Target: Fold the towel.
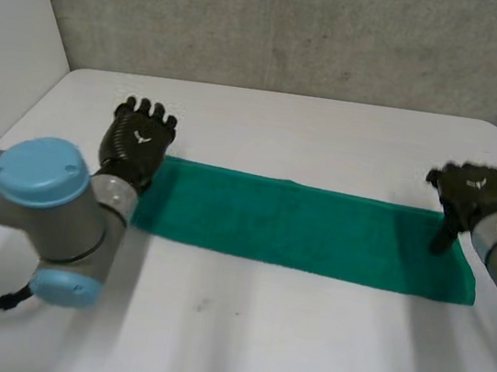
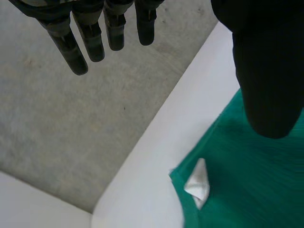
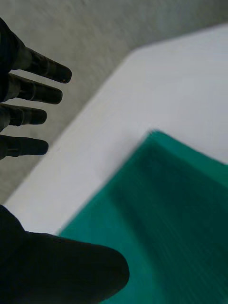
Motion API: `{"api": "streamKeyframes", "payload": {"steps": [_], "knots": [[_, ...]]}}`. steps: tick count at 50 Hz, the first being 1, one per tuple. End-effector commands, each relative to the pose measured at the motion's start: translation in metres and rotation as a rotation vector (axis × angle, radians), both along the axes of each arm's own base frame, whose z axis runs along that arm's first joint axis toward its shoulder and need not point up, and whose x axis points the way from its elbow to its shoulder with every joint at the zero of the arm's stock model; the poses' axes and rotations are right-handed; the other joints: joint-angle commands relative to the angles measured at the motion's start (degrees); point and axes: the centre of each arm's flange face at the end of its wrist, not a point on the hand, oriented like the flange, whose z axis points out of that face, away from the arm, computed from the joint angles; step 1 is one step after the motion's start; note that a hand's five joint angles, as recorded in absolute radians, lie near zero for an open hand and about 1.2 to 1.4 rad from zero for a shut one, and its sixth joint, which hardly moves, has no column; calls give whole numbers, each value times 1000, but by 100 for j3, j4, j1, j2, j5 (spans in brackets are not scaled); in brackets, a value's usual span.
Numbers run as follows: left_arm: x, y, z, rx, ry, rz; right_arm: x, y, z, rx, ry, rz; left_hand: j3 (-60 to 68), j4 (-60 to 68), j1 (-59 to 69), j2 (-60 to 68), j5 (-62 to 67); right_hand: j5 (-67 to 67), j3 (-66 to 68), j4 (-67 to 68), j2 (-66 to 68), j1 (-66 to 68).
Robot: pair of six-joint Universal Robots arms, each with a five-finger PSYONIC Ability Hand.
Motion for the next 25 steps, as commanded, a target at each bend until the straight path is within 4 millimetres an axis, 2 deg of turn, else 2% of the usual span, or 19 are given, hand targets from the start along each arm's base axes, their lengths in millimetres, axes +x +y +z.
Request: {"api": "streamKeyframes", "payload": {"steps": [1, 4, 8, 11, 12, 13, 14, 15, 19, 22, 23, 25], "knots": [[17, 26, 0, 121, 203, 7, -23, 14, -33, 155, -16, -12, -54, 9, 77, 1, -101, 18, 212, 97, 165, 250], [18, 28, -3, 137, 221, 7, -32, 7, -41, 154, -16, -37, -20, 43, 111, 35, -67, 388, 583, 467, 536, 621], [17, 30, -3, 138, 215, 3, -43, -6, -72, 185, -1, -73, -20, 43, 111, 35, -67, 1647, 1842, 1726, 1795, 1880], [16, 30, -3, 138, 215, 1, -47, -11, -78, 194, -1, -86, -20, 43, 111, 35, -67, 2387, 2582, 2466, 2535, 2620], [17, 30, -4, 139, 215, 3, -51, -14, -78, 189, -1, -95, -20, 43, 111, 35, -67, 3707, 3901, 3786, 3854, 3940], [18, 29, -4, 140, 214, 6, -51, -14, -78, 189, -1, -95, -20, 43, 111, 35, -67, 3720, 3914, 3799, 3867, 3953], [17, 30, -5, 141, 213, 5, -53, -15, -78, 187, -1, -99, -37, 27, 94, 18, -83, 4486, 4681, 4565, 4634, 4719], [17, 30, -5, 142, 215, 5, -57, -18, -77, 180, 3, -111, -37, 26, 94, 18, -84, 6570, 6764, 6649, 6717, 6802], [17, 31, -5, 142, 215, 3, -69, -28, -75, 147, 40, -144, -37, 26, 94, 18, -84, 6591, 6785, 6670, 6738, 6824], [19, 30, -4, 142, 213, 11, -89, -38, -67, 93, 113, -214, -37, 26, 94, 18, -84, 6591, 6785, 6670, 6738, 6824], [19, 30, -5, 144, 214, 13, -95, -41, -63, 71, 138, -237, -37, 26, 94, 18, -84, 6591, 6785, 6670, 6738, 6824], [20, 32, -5, 147, 214, 13, -112, -51, -42, -20, 226, -293, -37, 26, 94, 18, -84, 6591, 6785, 6670, 6738, 6824]]}}
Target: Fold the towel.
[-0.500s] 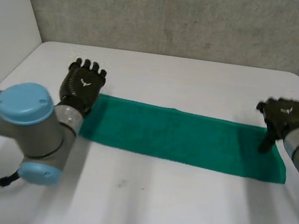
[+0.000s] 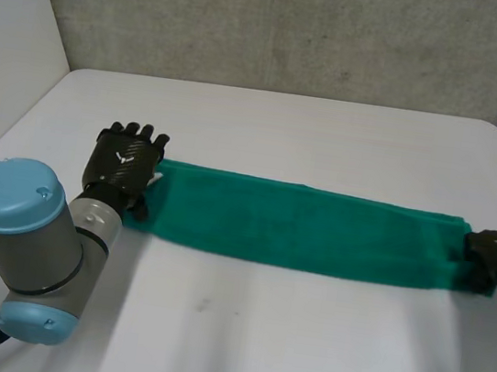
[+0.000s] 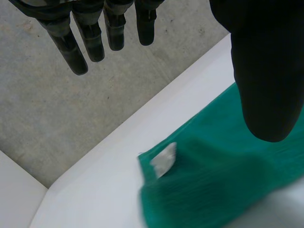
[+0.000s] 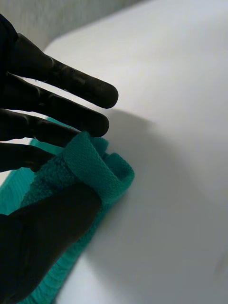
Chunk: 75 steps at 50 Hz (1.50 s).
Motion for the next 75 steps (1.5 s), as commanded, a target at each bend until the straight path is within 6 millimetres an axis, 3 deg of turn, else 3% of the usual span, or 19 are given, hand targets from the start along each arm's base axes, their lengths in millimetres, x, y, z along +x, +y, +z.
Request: {"api": "streamKeyframes", "payload": {"steps": [1, 6, 9, 14, 18, 20, 23, 26, 30, 35, 39, 41, 50, 55, 58, 66, 69, 72, 75], "knots": [[2, 2, 0, 6, 0, 7, -49, -27, 40, -179, 247, -141, -38, 27, 94, 18, -84, 1551, 1241, 1204, 1267, 2658], [4, 3, 5, -4, 5, 8, -50, -38, 71, -273, 455, -104, -38, 27, 94, 18, -84, 1551, 1241, 1204, 1267, 2658], [4, 4, 7, -9, 9, 10, -7, -36, 91, -358, 456, -1, -38, 27, 94, 18, -84, 1551, 1241, 1204, 1267, 2658], [5, 4, 8, -10, 11, 15, 93, -8, 115, -496, 391, 240, -71, -7, 61, -15, -117, 1551, 1241, 1204, 1267, 2658], [7, 2, 9, -11, 13, 23, 164, 27, 103, -524, 326, 478, -71, -7, 61, -15, -117, 1551, 1241, 1204, 1267, 2658], [7, 2, 10, -13, 15, 24, 211, 61, 87, -525, 277, 671, -71, -7, 61, -15, -117, 1551, 1241, 1204, 1267, 2658], [7, 3, 10, -14, 17, 21, 254, 110, 58, -498, 227, 915, -88, -23, 44, -32, -134, 1551, 1241, 1204, 1267, 2658], [6, 3, 11, -16, 20, 20, 271, 137, 40, -467, 191, 1036, -88, -24, 44, -32, -134, 1074, 764, 727, 790, 2181], [4, 4, 12, -19, 20, 9, 268, 133, 29, -428, 210, 996, -105, -40, 27, -49, -151, -5009, -5319, -5356, -5293, -3902], [-1, 5, 17, -35, 25, -10, 256, 124, 27, -387, 228, 874, -71, -7, 60, -16, -117, -5449, -5759, -5796, -5733, -4342], [-22, 13, 27, -70, 47, -71, 224, 95, 46, -343, 137, 662, -55, 10, 77, 1, -101, -5449, -5759, -5796, -5733, -4342], [-26, 14, 28, -77, 51, -83, 175, 69, 62, -264, -18, 471, -54, 10, 77, 1, -100, -5449, -5759, -5796, -5733, -4342], [-85, 30, 20, -62, 79, -282, 126, 83, 29, 16, -135, 397, 147, 212, 279, 203, 101, -5449, -5759, -5796, -5733, -4342], [-93, 28, 4, 30, 40, -280, 97, 72, 16, 56, -135, 310, 232, 296, 363, 287, 186, -2388, -2697, -2734, -2671, -1280], [-88, 30, 1, 107, 61, -255, 90, 63, 17, 38, -139, 282, 232, 296, 363, 287, 186, 1303, 994, 957, 1020, 2410], [-65, 32, 15, 166, 130, -147, 95, 38, 42, -107, -116, 253, 215, 279, 347, 271, 169, 1551, 1241, 1204, 1267, 2658], [-48, 28, 22, 159, 133, -93, 134, 45, 68, -187, -144, 343, 181, 246, 313, 237, 135, 1551, 1241, 1204, 1267, 2658], [-36, 25, 25, 161, 136, -66, 178, 74, 82, -203, -161, 485, 148, 212, 279, 203, 102, 1551, 1241, 1204, 1267, 2658], [-27, 25, 25, 163, 135, -43, 206, 97, 81, -194, -171, 588, 147, 212, 279, 203, 101, 1551, 1241, 1204, 1267, 2658]]}}
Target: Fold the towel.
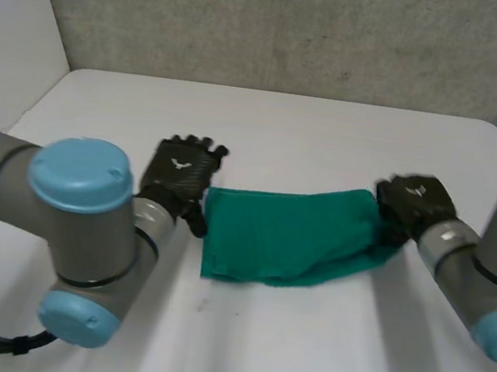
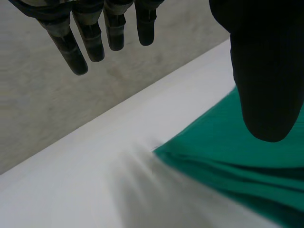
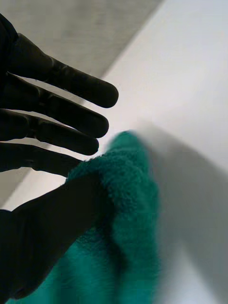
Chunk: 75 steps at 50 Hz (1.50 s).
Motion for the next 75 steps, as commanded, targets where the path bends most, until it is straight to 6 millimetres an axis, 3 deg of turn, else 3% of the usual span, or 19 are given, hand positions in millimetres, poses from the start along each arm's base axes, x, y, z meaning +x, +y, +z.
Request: {"api": "streamKeyframes", "payload": {"steps": [1, 6, 10, 12, 20, 24, 29, 35, 46, 52, 55, 56, 58, 60, 62, 63, 67, 71, 75], "knots": [[30, -3, 6, -1, -2, 80, 96, 66, 16, -45, -24, 326, 125, 180, 244, 173, 85, 1469, 1240, 1188, 1235, 2616], [37, -9, 5, 3, -1, 108, 130, 105, -13, 20, 0, 544, 108, 163, 227, 156, 68, 1469, 1240, 1188, 1235, 2616], [35, -6, 4, 4, 1, 95, 132, 110, -34, 86, 25, 559, 91, 146, 210, 140, 51, 1357, 1129, 1076, 1124, 2504], [30, -5, 6, 1, 20, 82, 127, 99, -32, 77, 17, 485, 108, 163, 227, 156, 68, -5411, -5639, -5692, -5644, -4263], [-9, 8, 17, 30, 183, -57, 76, 30, 10, 15, -208, 120, 475, 531, 594, 524, 435, -5531, -5760, -5812, -5765, -4384], [-31, 12, 20, 51, 246, -151, 53, 13, 7, 124, -336, 4, 696, 751, 815, 744, 656, -5531, -5760, -5812, -5765, -4384], [-61, 6, -4, 129, 250, -209, 52, 17, 4, 203, -339, 12, 998, 1054, 1118, 1047, 958, -5531, -5760, -5812, -5765, -4384], [-48, -3, -45, 256, 98, -29, 60, 13, -6, 272, -324, 46, 1134, 1189, 1253, 1183, 1094, -5531, -5760, -5812, -5765, -4384], [-18, 0, -60, 250, -112, 43, 70, 8, -38, 365, -202, 80, 983, 1038, 1102, 1032, 943, -5531, -5760, -5812, -5765, -4384], [-15, 11, -40, 216, -122, 17, 76, 9, -36, 347, -144, 109, 713, 769, 832, 762, 673, -5531, -5760, -5812, -5765, -4384], [-16, 15, -22, 182, -94, 6, 76, 9, -14, 296, -171, 116, 646, 702, 765, 695, 606, -5531, -5760, -5812, -5765, -4384], [-19, 18, 2, 132, -54, -7, 75, 8, 0, 263, -185, 112, 313, 368, 432, 362, 273, -5531, -5760, -5812, -5765, -4384], [-18, 18, 13, 111, -36, -7, 69, 7, 25, 193, -210, 81, 276, 332, 395, 325, 236, -5531, -5760, -5812, -5765, -4384], [-10, 15, 58, 22, 49, 13, 59, 4, 63, 58, -266, 14, 209, 265, 328, 258, 169, -5531, -5760, -5812, -5765, -4384], [-7, 14, 68, 4, 69, 20, 54, 4, 76, 14, -283, -11, 209, 264, 328, 257, 169, -5531, -5760, -5812, -5765, -4384], [-4, 12, 76, -11, 87, 30, 43, 11, 105, -90, -319, -74, 225, 281, 344, 274, 185, -5531, -5760, -5812, -5765, -4384], [34, -11, 135, -92, 240, 109, 26, 22, 141, -213, -364, -147, 309, 365, 428, 358, 269, -5531, -5760, -5812, -5765, -4384], [58, -11, 159, -57, 298, 98, 5, 21, 156, -245, -367, -203, 411, 466, 530, 459, 371, -5531, -5760, -5812, -5765, -4384], [71, -9, 163, 3, 320, 91, -9, 24, 162, -222, -353, -211, 427, 483, 546, 476, 387, -5531, -5760, -5812, -5765, -4384]]}}
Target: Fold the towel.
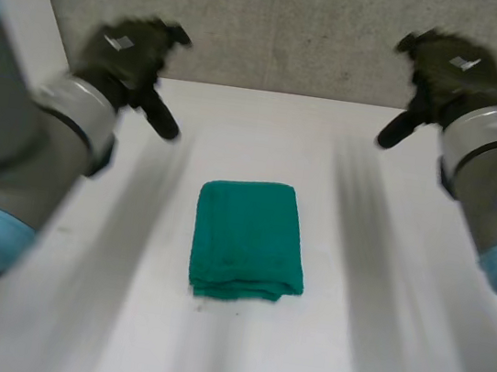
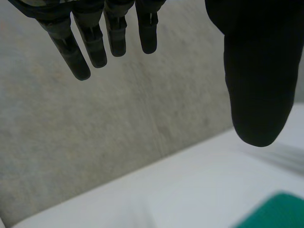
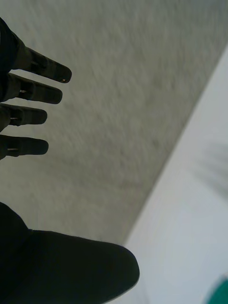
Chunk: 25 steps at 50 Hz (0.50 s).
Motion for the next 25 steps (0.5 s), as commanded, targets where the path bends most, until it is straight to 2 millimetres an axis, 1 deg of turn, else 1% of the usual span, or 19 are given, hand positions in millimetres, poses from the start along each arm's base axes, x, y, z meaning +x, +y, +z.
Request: {"api": "streamKeyframes", "payload": {"steps": [1, 6, 10, 18, 25], "knots": [[32, 0, 22, 74, 74, -21, -27, 4, 16, 3, 5, -46, 60, 133, 38, 110, 186, -405, -209, -323, -270, -174], [35, 3, 25, 71, 83, -16, -32, 4, 20, 17, 8, -11, -24, 49, -46, 25, 102, -405, -209, -323, -270, -174], [34, 6, 24, 76, 82, -19, -32, 10, 20, 15, 16, 14, -126, -52, -147, -76, 1, -405, -209, -323, -270, -174], [35, 13, 21, 84, 78, -26, -31, 12, 14, 13, 14, 26, -344, -270, -366, -294, -217, -405, -209, -323, -270, -174], [34, 13, 19, 76, 82, -27, -29, 13, 9, 25, 22, 35, -445, -371, -467, -395, -319, -405, -209, -323, -270, -174]]}}
